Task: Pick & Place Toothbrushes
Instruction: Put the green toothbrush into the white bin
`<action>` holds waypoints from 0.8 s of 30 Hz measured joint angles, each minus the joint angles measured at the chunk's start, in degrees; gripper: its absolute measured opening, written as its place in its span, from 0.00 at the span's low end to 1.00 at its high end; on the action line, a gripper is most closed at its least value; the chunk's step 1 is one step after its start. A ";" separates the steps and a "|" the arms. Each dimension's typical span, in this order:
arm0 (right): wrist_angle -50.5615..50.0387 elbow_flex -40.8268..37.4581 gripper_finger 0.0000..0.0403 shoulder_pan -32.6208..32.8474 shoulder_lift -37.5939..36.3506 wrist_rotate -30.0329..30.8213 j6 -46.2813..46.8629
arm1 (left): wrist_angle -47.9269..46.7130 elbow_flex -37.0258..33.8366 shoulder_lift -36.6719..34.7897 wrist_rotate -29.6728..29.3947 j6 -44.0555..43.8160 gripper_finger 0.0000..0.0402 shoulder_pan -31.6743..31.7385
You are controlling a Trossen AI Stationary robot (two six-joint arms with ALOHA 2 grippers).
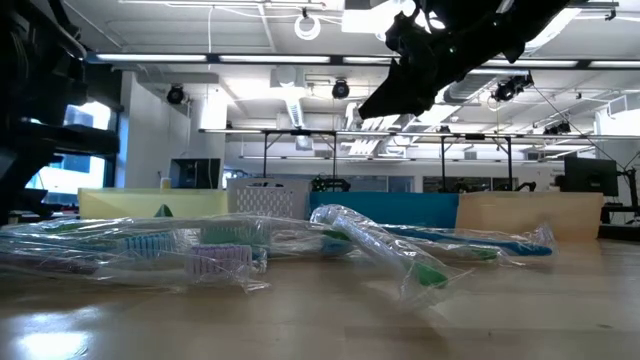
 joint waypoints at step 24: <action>-0.17 0.00 0.20 0.00 0.00 0.00 0.00 | 0.50 -0.31 -4.40 2.03 -0.68 0.03 0.04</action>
